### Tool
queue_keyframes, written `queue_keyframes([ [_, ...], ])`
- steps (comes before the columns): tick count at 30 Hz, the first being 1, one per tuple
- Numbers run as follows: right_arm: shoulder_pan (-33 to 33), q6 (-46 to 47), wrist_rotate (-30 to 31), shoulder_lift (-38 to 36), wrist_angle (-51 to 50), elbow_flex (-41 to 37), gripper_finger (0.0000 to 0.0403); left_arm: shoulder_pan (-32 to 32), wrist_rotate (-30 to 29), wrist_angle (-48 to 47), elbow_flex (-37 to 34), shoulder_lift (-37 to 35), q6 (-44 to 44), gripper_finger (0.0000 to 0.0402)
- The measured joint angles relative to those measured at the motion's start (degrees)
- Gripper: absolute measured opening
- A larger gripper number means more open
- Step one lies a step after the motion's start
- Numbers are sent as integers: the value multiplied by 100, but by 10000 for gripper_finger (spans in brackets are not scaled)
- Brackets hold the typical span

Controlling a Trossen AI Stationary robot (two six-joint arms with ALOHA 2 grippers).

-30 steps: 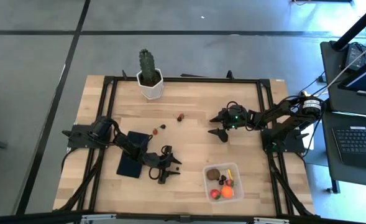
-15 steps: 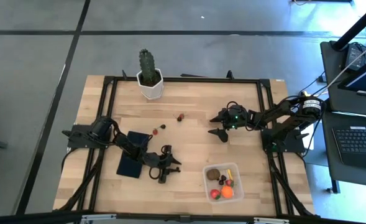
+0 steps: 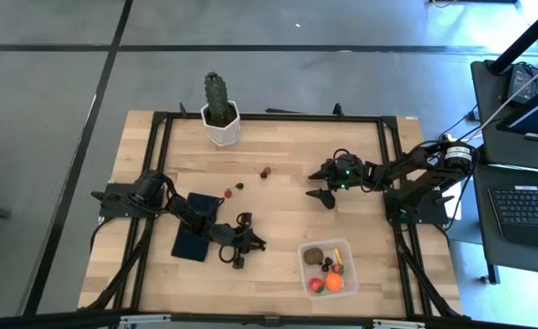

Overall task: Pick and placing Produce into tupperware
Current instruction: Put the blueberry into the transparent bin

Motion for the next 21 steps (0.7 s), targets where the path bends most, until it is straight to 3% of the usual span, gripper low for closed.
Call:
queue_keyframes([
  [7, 0, 1, 0, 0, 0, 2, 339, 70, 238, 261, -7, -72, 26, 54],
  [14, 0, 2, 0, -1, 7, 2, 339, 302, 302, 262, 41, -631, -41, 38],
  [18, 0, -2, 0, -2, 17, 2, 339, 544, 746, -158, 472, -850, 9, 38],
  [21, 0, -2, 0, -2, 34, 2, 339, 702, 1030, -1229, 1135, -958, 39, 38],
])
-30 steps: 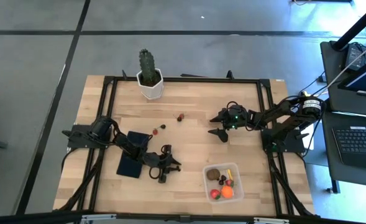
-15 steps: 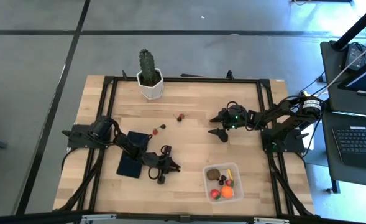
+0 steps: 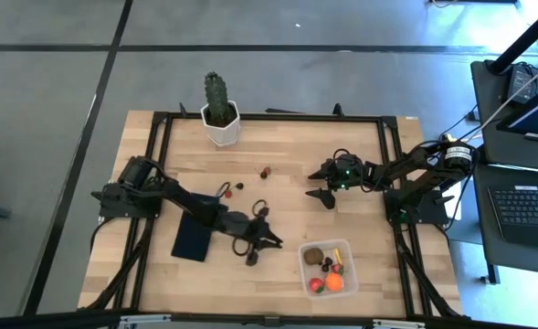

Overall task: Pick and placing Produce into tupperware
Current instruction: Put the blueberry into the transparent bin

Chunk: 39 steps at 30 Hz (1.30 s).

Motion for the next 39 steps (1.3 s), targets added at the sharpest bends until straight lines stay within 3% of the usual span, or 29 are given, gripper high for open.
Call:
queue_keyframes([
  [7, 0, 18, -2, 0, 6, 0, 339, 127, 71, -2536, 1893, -52, 818, 38],
  [12, 0, 20, -2, 0, 6, 0, 339, 121, 304, -3555, 2839, -54, 1377, 38],
  [19, 0, 17, -2, 0, 6, 0, 339, 105, 715, -3806, 3638, 268, 1685, 38],
  [35, 0, 28, -2, 0, -45, 0, 339, 74, 836, -3717, 4924, 2152, 1688, 37],
  [39, 0, 46, -2, 0, -159, 0, 339, 74, 833, -3662, 5116, 2331, 1677, 44],
])
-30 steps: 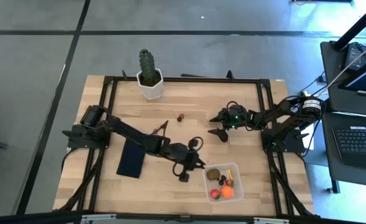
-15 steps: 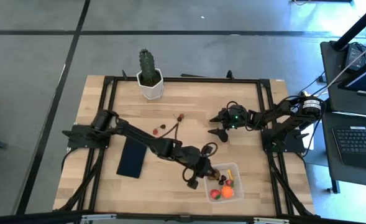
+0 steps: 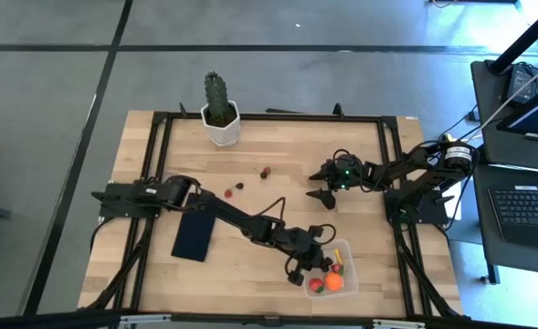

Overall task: Pick and placing Produce into tupperware
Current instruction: Put the blueberry into the transparent bin, then put the left strawberry into the transparent bin

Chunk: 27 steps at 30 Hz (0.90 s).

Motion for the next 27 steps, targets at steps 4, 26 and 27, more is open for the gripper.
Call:
queue_keyframes([
  [4, 0, 118, 0, 0, -200, 0, 339, -4, -11, -46, -2, 28, -21, 78],
  [26, 2, 177, -3, -7, -364, 2, 339, 214, -183, -1776, -147, -1369, 121, 136],
  [27, 1, 234, -13, -7, -359, 2, 339, 270, -187, -1758, -272, -1541, 137, 134],
])
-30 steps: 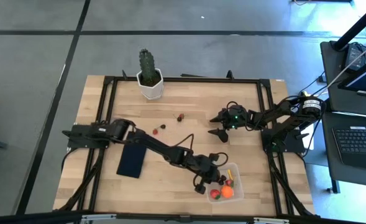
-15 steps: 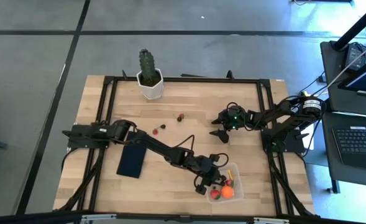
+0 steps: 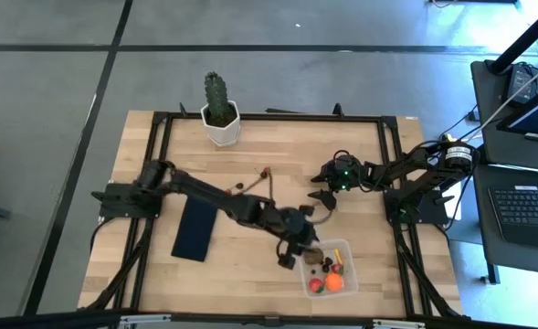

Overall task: Pick and placing Produce into tupperware
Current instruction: Put the left strawberry into the transparent bin

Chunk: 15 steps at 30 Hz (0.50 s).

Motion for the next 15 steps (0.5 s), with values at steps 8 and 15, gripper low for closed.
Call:
queue_keyframes([
  [8, 10, 41, -23, 3, 30, -4, 339, 528, -802, 744, -2290, -2019, -456, 123],
  [15, 10, 43, -33, 9, 105, -9, 339, 611, -1982, 2135, -4744, -3744, -636, 112],
])
